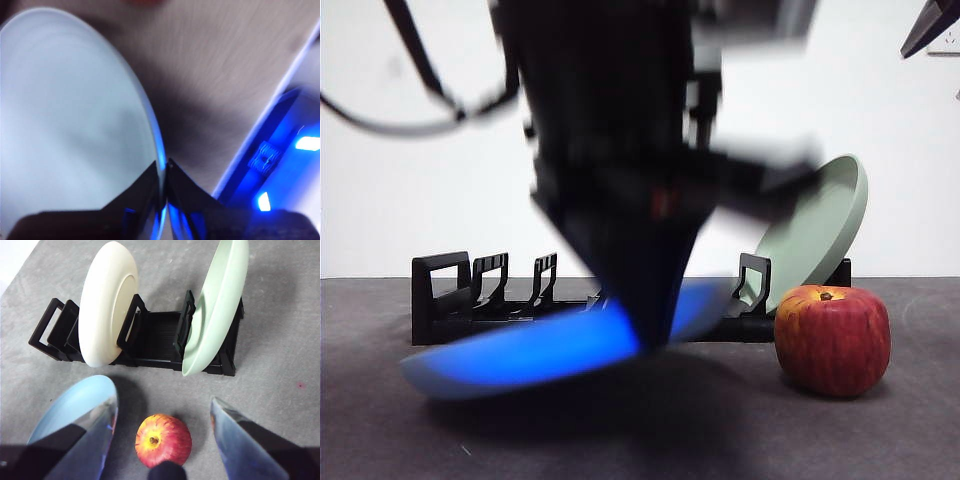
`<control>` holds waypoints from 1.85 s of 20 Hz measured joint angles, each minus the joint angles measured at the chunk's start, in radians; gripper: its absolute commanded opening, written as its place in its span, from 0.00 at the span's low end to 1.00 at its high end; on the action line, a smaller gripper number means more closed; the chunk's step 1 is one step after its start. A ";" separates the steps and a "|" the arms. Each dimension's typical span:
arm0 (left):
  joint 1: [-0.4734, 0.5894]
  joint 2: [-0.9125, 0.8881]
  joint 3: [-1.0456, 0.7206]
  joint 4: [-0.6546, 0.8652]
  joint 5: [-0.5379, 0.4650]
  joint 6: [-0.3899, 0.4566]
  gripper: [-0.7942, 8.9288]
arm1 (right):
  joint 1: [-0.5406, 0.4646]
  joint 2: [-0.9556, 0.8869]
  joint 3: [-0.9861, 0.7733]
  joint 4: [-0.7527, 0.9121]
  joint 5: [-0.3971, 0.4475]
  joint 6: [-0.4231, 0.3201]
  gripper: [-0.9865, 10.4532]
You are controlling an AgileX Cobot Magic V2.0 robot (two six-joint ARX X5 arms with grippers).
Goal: Take the blue plate from the plate rack,put the plate on the table,take the apple from the table,put the apple in the plate
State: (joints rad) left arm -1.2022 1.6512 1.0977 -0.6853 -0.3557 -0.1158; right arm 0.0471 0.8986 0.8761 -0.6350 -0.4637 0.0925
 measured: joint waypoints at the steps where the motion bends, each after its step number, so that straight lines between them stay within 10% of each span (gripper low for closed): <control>1: 0.014 0.024 0.000 0.001 0.000 0.013 0.07 | 0.000 0.000 0.000 0.000 0.000 0.000 0.36; 5: 0.050 0.042 0.000 0.007 0.027 0.030 0.10 | 0.000 0.000 0.000 -0.001 0.000 0.000 0.36; 9: 0.057 0.040 0.004 -0.039 0.057 0.030 0.59 | 0.003 0.000 0.000 -0.024 -0.006 0.000 0.37; 21: 0.109 -0.227 0.516 -0.193 0.002 0.077 0.59 | 0.222 0.097 0.042 -0.024 0.154 -0.006 0.54; 28: 0.341 -0.473 0.640 -0.237 -0.057 0.132 0.59 | 0.438 0.363 0.082 -0.026 0.412 -0.039 0.54; 37: 0.608 -0.544 0.639 -0.407 -0.059 0.135 0.59 | 0.471 0.655 0.082 0.002 0.414 -0.041 0.52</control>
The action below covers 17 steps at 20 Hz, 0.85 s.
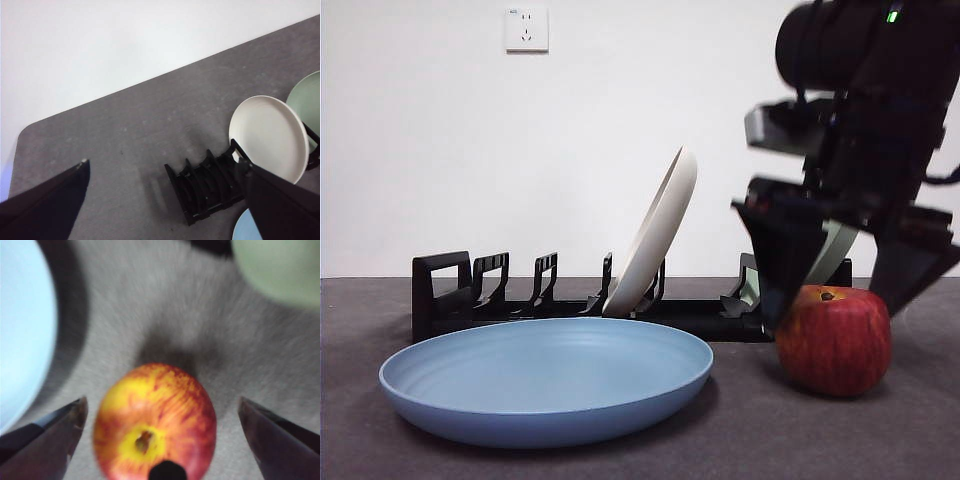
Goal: Take the blue plate from the plate rack,put the plate on the table,take the apple from the table,put the apple in the plate
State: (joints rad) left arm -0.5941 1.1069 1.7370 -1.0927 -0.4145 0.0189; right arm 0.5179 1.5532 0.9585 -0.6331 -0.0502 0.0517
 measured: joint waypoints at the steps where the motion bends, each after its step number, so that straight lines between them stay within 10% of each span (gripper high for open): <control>1: 0.004 0.000 0.000 0.000 0.000 0.000 0.59 | 0.001 0.021 0.000 0.000 -0.001 0.001 0.50; 5: 0.005 0.000 0.000 0.000 0.002 0.000 0.59 | 0.007 0.055 0.000 0.000 -0.002 0.027 0.07; 9: 0.005 0.000 0.000 0.000 0.002 0.000 0.59 | 0.017 0.019 0.000 -0.008 -0.009 0.040 0.07; 14: 0.009 0.022 0.000 0.032 0.156 0.008 0.59 | 0.076 -0.093 0.009 0.090 -0.267 0.092 0.07; 17: 0.058 0.059 -0.006 0.035 0.184 0.021 0.59 | 0.151 -0.095 0.029 0.180 -0.282 0.129 0.07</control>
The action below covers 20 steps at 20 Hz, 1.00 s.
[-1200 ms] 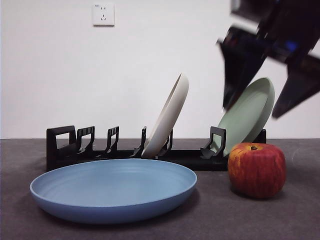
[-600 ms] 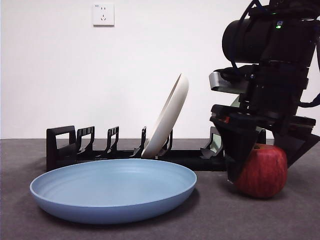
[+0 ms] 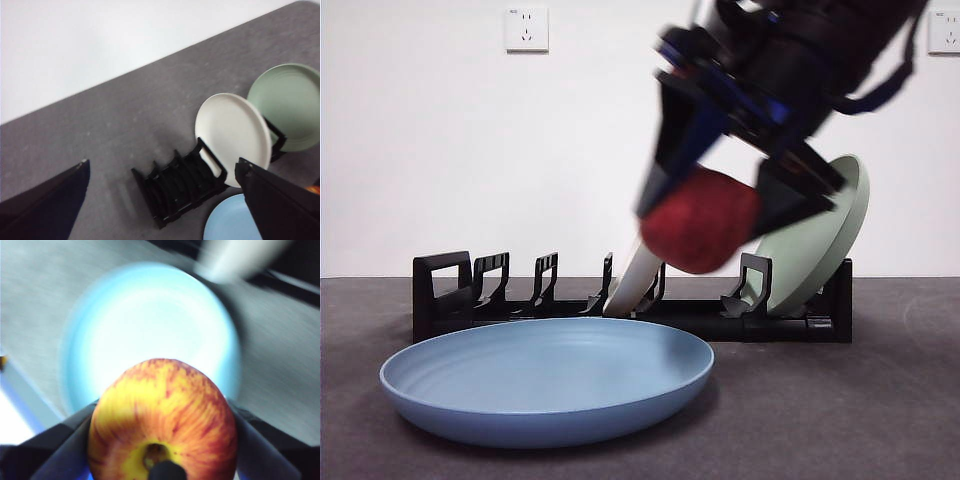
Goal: Take the blue plate from the plate rack,put the plate on the table,take the apple from the table,put the apple in the plate
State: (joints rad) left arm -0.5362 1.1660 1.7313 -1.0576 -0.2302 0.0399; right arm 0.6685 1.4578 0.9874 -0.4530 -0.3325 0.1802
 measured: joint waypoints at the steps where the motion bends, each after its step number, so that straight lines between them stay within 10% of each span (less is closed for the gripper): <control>1: 0.032 0.004 -0.018 0.010 0.002 0.002 0.59 | 0.031 0.003 0.005 0.024 0.000 0.010 0.07; 8: 0.231 -0.029 -0.160 0.011 0.020 -0.007 0.59 | 0.156 0.082 0.072 0.155 0.100 0.031 0.07; 20: 0.248 -0.201 -0.208 -0.072 0.054 -0.034 0.59 | 0.176 0.330 0.084 0.184 0.160 0.012 0.12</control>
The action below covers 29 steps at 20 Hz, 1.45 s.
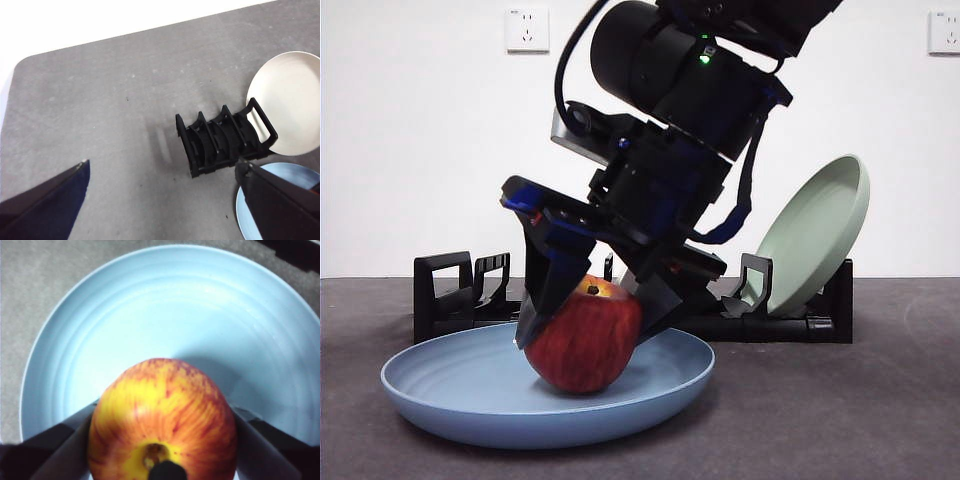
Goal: Take the blue plate from the plate rack,put the plate on the table,take the apple from the table,put the apple in the plate
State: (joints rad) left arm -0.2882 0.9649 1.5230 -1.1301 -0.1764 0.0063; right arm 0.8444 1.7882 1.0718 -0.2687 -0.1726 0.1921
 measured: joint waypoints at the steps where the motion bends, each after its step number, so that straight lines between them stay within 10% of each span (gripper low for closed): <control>1: 0.000 -0.012 0.000 -0.010 0.000 0.000 0.59 | 0.002 0.000 0.000 -0.001 0.001 -0.005 0.21; 6: 0.000 -0.051 0.000 -0.028 0.000 0.000 0.59 | 0.003 0.000 0.000 -0.002 0.000 -0.009 0.55; 13: 0.000 -0.077 0.000 -0.036 0.035 0.000 0.59 | 0.004 0.000 0.002 -0.014 -0.003 -0.010 0.56; 29: 0.000 -0.074 0.000 0.033 0.462 0.028 0.55 | -0.016 -0.350 0.014 -0.114 0.008 -0.009 0.55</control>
State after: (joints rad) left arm -0.2886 0.8909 1.5230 -1.0973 0.2859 0.0341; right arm 0.8288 1.4384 1.0859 -0.3828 -0.1646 0.1829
